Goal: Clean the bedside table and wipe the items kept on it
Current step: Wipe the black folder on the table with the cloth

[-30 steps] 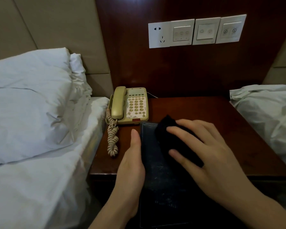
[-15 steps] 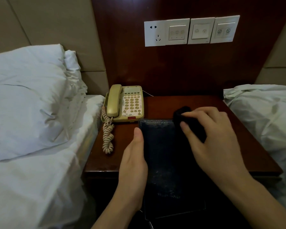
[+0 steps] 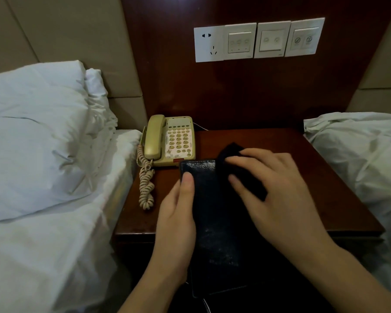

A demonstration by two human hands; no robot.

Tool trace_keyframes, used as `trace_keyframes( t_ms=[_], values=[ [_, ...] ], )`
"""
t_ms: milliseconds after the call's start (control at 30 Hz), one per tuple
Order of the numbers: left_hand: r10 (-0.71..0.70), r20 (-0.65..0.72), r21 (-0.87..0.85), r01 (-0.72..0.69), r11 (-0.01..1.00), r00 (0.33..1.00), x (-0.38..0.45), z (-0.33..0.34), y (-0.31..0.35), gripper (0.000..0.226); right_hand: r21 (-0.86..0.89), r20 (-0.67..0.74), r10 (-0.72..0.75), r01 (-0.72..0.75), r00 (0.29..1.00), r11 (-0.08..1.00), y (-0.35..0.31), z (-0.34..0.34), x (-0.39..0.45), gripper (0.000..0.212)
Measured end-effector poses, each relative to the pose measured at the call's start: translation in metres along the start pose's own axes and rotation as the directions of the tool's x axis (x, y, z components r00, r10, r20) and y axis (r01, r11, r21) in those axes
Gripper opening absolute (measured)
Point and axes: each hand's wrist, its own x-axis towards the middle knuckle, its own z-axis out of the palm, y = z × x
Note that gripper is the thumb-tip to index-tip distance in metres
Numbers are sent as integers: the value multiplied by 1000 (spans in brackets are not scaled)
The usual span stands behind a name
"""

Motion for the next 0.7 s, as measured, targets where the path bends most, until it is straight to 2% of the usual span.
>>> trace_keyframes(
  t_ms=[100, 233, 300, 433, 500, 633, 700],
  values=[
    [7, -7, -44, -7, 999, 1000, 7, -6, 2, 32, -22, -23, 81, -81, 996, 996, 15, -6, -2, 35],
    [-15, -60, -135, 7, 991, 998, 14, -13, 1, 34, 6, 41, -62, 61, 997, 998, -5, 1, -28, 32],
    [-30, -28, -139, 25, 990, 999, 17, -15, 3, 35, 22, 49, -88, 87, 995, 996, -8, 2, -33, 32],
    [-46, 116, -93, 57, 994, 992, 14, -12, 6, 35, -16, -37, 24, -25, 999, 1000, 9, -6, -9, 33],
    [-40, 126, -88, 51, 995, 991, 13, -10, 6, 34, -28, -51, 70, -72, 996, 997, 14, -9, 1, 33],
    [-52, 78, -106, 60, 993, 996, 19, -14, 10, 36, 12, 64, 13, -14, 998, 1000, 3, -5, -20, 31],
    [-92, 79, -139, 102, 985, 993, 23, -16, 11, 40, 97, 100, 38, -48, 994, 994, -4, -4, -31, 30]
  ],
)
